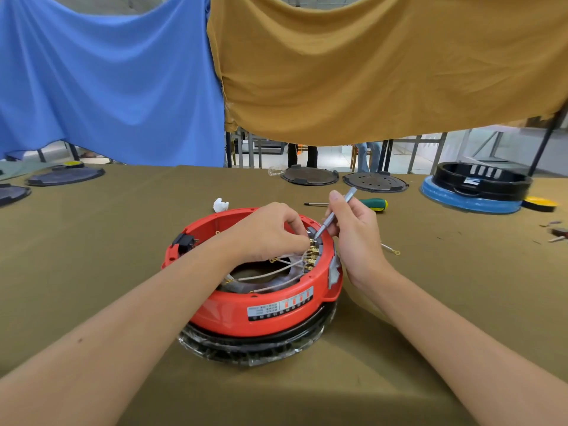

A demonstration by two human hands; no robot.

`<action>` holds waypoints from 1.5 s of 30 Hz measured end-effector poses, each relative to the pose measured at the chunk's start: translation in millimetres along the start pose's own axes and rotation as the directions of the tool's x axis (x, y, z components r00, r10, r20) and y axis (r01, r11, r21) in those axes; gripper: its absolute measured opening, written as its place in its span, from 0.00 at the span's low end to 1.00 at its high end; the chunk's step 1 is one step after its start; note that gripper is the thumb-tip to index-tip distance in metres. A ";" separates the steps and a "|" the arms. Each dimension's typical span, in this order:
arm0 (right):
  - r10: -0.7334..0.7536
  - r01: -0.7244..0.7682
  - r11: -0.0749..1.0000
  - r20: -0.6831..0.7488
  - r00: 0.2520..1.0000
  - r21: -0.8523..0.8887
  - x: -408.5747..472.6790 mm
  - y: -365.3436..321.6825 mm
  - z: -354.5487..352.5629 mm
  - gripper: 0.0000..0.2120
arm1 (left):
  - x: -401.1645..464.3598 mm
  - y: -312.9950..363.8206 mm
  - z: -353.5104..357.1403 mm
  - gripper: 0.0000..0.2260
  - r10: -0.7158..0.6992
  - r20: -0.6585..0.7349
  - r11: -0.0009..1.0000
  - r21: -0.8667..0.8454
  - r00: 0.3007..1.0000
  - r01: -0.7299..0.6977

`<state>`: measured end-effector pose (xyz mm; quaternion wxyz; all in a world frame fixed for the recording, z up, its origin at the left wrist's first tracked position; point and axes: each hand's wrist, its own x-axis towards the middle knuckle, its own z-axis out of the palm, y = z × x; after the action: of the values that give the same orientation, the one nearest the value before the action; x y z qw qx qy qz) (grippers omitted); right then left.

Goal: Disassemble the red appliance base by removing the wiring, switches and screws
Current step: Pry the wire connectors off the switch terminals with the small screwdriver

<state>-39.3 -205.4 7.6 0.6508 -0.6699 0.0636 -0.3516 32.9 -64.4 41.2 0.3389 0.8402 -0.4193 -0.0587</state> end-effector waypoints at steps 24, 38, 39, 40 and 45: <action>-0.079 0.077 0.997 -0.037 0.996 -0.031 0.8 -0.9 0.9 0.18 | -0.6 -1.1 -0.7 0.02 -0.007 0.008 1.000 0.000 1.000 0.007; -0.125 0.125 0.990 -0.002 0.992 -0.072 2.5 2.1 -1.4 0.18 | -0.7 0.3 -0.5 0.02 -0.010 0.016 1.000 -0.007 1.000 0.010; -0.115 0.115 0.991 -0.001 0.993 -0.067 2.4 2.2 -1.3 0.17 | -1.0 0.3 -0.5 0.02 -0.010 0.017 1.000 -0.006 1.000 0.010; -0.112 0.112 0.991 -0.005 0.994 -0.067 2.2 2.3 -1.1 0.18 | -1.1 0.4 -0.6 0.02 -0.009 0.017 1.000 -0.006 1.000 0.009; -0.144 0.140 0.986 -0.041 0.989 -0.091 1.4 1.9 0.9 0.18 | -1.8 1.7 -1.2 0.02 -0.008 0.015 1.000 -0.008 1.000 0.008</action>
<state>-37.0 -205.7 6.5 0.5922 -0.6923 0.0464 -0.4098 31.1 -63.2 42.8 0.3389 0.8400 -0.4182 -0.0682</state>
